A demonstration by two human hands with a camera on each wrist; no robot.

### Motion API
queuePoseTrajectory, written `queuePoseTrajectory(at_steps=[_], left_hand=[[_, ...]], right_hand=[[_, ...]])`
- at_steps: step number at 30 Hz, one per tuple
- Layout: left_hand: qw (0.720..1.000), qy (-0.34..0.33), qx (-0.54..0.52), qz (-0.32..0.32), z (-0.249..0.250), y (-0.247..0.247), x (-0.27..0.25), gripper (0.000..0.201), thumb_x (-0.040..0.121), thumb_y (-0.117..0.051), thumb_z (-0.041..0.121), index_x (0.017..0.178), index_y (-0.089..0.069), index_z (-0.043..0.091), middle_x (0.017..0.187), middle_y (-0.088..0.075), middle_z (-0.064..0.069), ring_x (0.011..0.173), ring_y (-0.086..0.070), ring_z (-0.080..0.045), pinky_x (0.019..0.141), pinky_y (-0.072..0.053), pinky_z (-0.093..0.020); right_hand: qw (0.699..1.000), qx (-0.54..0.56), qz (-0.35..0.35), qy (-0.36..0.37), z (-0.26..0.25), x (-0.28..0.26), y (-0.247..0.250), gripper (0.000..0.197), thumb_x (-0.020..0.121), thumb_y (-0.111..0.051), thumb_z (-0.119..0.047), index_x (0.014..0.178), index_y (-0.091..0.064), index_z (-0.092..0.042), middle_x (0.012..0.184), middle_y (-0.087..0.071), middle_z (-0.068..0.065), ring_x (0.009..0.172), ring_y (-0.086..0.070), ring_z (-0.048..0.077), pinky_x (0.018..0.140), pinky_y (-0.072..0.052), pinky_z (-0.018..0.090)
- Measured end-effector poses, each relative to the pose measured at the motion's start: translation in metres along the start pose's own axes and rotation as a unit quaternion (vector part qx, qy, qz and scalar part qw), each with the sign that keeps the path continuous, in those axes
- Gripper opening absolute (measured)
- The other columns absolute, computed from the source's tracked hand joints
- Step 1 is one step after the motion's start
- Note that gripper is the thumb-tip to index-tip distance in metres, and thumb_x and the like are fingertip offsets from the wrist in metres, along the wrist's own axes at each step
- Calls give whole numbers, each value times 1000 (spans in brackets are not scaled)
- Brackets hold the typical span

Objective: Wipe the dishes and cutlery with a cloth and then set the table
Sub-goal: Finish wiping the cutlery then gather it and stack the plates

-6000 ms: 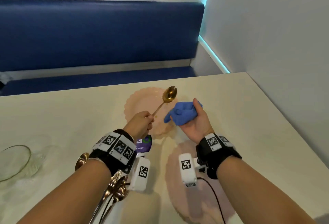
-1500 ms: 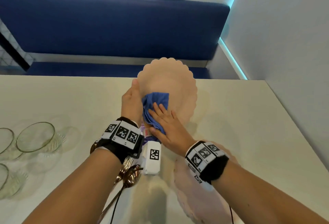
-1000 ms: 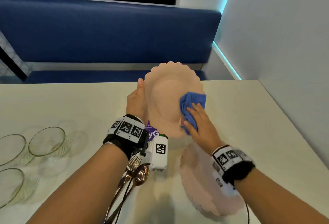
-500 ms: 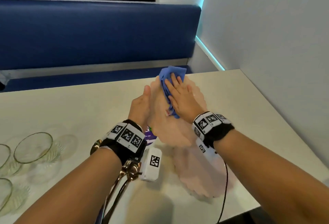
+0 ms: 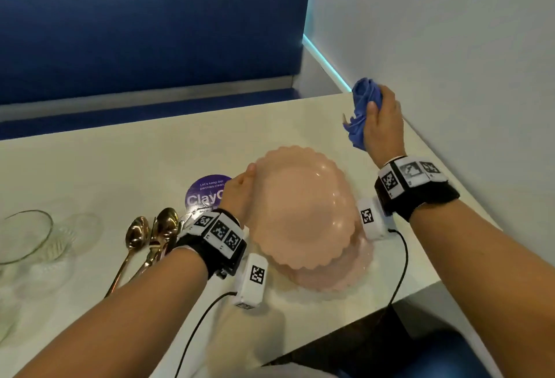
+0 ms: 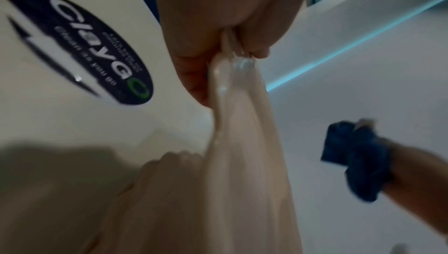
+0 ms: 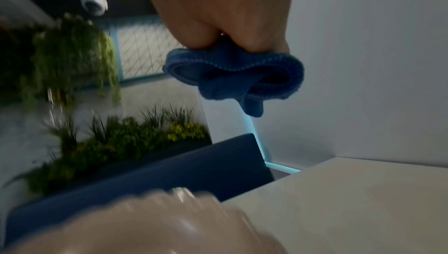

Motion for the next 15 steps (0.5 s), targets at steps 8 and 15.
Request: queuePoseTrajectory(at_steps=[8,15], left_hand=[[988,-27,142,-58,-45,-52,12,30,95,-44,38,97,-52,8,90,-57,-8,84,-51,-22,73,-35,-25],[933,-152,325,-4,-17,-49,13,50,89,-55,35,132,-44,12,128,-46,-16,118,-45,-32,100,-37,-40]], right_hand=[[976,147,-132,-96,9,-52,-14,31,92,-42,-24,123,-48,-21,120,-60,9,106,-60,31,89,-51,45],[969,107,-198,-103,29,-79,-35,30,81,-69,-14,107,-58,-23,93,-59,0,87,-58,21,78,-51,35]])
Point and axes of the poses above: each hand's wrist, its own x-axis towards the middle knuckle, its own y-axis out of the back of the hand, z = x × y, the point moved 8 cm from there along x, towards the middle knuckle
